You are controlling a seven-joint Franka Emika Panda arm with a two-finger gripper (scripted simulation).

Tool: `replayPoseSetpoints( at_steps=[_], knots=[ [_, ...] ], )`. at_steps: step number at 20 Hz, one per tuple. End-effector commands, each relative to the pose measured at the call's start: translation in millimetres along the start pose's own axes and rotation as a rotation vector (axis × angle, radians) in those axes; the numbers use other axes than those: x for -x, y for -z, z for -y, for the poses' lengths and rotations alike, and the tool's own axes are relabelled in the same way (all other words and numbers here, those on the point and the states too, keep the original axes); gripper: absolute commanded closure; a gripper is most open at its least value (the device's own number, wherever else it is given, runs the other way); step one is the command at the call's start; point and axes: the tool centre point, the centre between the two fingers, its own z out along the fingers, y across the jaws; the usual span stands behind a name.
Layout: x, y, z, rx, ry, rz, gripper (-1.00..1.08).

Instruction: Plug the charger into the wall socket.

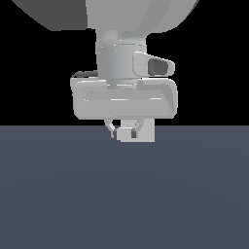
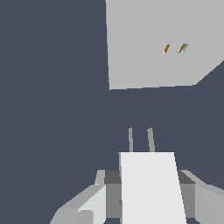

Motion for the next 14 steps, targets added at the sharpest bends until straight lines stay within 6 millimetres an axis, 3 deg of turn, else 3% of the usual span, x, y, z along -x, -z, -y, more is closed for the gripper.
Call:
replayPoseSetpoints(
  at_steps=[1,14],
  knots=[
    [-6.6,2.9,-7.6,-0.006,0.015,0.000,1.08],
    [-26.8,9.9,-30.3,-0.024,0.057,0.004,1.08]
  ],
)
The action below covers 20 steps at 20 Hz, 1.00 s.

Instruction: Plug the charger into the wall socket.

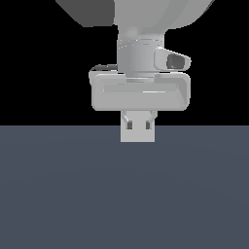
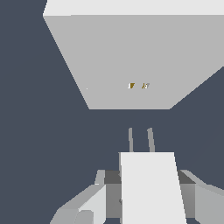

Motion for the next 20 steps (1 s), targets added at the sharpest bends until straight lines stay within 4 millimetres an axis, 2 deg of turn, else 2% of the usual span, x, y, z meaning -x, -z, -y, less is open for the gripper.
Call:
replayPoseSetpoints(
  at_steps=[1,12,20],
  knots=[
    [-1.9,0.7,-1.7,-0.002,0.005,0.001,1.08],
    [-5.5,-0.4,-2.6,-0.003,0.006,0.001,1.08],
    [-29.0,-9.4,-2.3,-0.003,0.006,0.001,1.08]
  ],
)
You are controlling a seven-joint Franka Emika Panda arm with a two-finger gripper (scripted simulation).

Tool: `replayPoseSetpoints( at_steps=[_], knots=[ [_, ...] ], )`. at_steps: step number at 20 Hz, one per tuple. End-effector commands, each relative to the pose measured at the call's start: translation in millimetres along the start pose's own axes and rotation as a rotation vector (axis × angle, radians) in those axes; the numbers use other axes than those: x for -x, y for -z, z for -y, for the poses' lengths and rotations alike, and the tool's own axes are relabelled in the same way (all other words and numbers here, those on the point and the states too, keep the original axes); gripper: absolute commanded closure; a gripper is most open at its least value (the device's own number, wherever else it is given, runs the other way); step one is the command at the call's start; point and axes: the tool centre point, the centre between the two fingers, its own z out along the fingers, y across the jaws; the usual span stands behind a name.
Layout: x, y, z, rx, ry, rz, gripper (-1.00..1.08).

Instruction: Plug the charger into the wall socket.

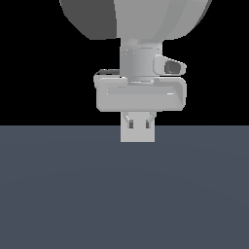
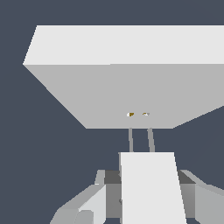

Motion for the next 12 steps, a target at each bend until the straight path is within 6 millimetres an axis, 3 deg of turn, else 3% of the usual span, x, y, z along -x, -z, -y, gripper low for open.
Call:
replayPoseSetpoints(
  at_steps=[1,12],
  knots=[
    [-9.6,-3.4,0.1,0.000,0.000,0.000,1.08],
    [-26.0,-10.1,0.2,0.001,0.001,0.000,1.08]
  ],
)
